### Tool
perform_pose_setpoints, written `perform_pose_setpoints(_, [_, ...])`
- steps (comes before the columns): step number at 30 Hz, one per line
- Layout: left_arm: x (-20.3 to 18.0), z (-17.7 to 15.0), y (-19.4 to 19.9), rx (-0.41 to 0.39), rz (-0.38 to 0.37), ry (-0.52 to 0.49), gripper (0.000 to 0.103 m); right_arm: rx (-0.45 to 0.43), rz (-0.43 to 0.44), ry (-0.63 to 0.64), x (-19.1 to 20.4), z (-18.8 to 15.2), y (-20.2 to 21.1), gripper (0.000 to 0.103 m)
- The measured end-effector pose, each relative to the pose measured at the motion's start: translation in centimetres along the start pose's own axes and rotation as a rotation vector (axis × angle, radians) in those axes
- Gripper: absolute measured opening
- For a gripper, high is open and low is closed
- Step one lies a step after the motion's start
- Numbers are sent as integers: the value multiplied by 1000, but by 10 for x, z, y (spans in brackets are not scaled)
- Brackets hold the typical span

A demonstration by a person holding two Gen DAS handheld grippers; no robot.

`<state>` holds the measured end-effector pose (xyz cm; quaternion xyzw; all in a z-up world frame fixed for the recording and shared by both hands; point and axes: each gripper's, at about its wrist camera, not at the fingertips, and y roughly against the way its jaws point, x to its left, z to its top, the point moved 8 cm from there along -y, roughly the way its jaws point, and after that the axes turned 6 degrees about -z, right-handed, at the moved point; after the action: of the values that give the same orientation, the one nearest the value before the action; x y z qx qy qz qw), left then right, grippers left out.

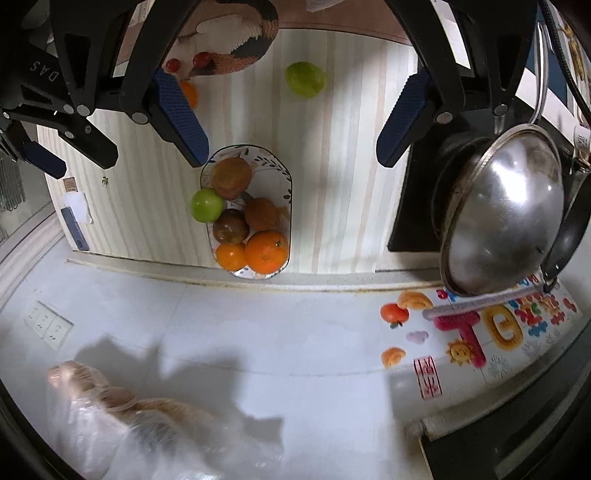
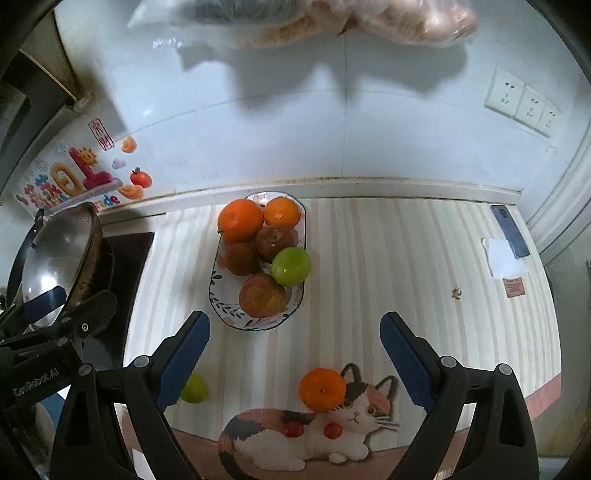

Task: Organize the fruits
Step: 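Grasp the lime with the left tool while the right tool grasps the tangerine on the cat mat, then lower the lime onto the plate with the left tool while the right lowers the tangerine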

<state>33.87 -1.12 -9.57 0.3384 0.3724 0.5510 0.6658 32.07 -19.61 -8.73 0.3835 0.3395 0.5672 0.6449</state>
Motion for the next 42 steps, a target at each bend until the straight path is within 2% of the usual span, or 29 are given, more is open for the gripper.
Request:
perform_pose_setpoints(8, [-6,-5,33,-55,-20,-2,93,-46,15,3,5,-10,36,95])
perform_pose_setpoints(14, [5,-12,29,-42,-17,35,95,-24,46,-32,1,-20,37,98])
perform_pose_setpoints(16, [10,-17,20,-12,-14,48,101,10,50,-46,-4,-26,26,99])
perform_pose_setpoints(19, [18,-31,-4,40,-9,56,102,77,59,-79,-16,-39,0,99])
perform_pose_setpoints(21, [21,-45,-28,97,-28,65,102,145,81,-102,-23,-52,-28,99])
perform_pose_setpoints(26, [42,-102,-106,312,22,125,102,271,68,-123,-36,-84,-94,98])
perform_pose_setpoints(29, [50,-128,-137,404,30,170,102,338,62,-129,-40,-101,-125,91])
perform_pose_setpoints(32, [51,-143,-161,465,28,199,102,383,65,-123,-39,-114,-148,89])
perform_pose_setpoints(33, [51,-148,-169,484,20,211,101,392,64,-116,-39,-115,-153,89])
perform_pose_setpoints(36, [50,-155,-186,513,19,226,77,438,56,-86,-34,-124,-172,84])
perform_pose_setpoints(37, [49,-155,-189,513,14,230,65,450,52,-77,-33,-127,-176,79])
perform_pose_setpoints(38, [46,-155,-190,505,-7,239,58,461,50,-64,-31,-130,-181,72])
perform_pose_setpoints(40, [41,-153,-191,491,4,223,56,487,35,-36,-28,-136,-189,65])
perform_pose_setpoints(42, [34,-153,-191,479,30,184,56,464,29,-15,-26,-136,-190,65])
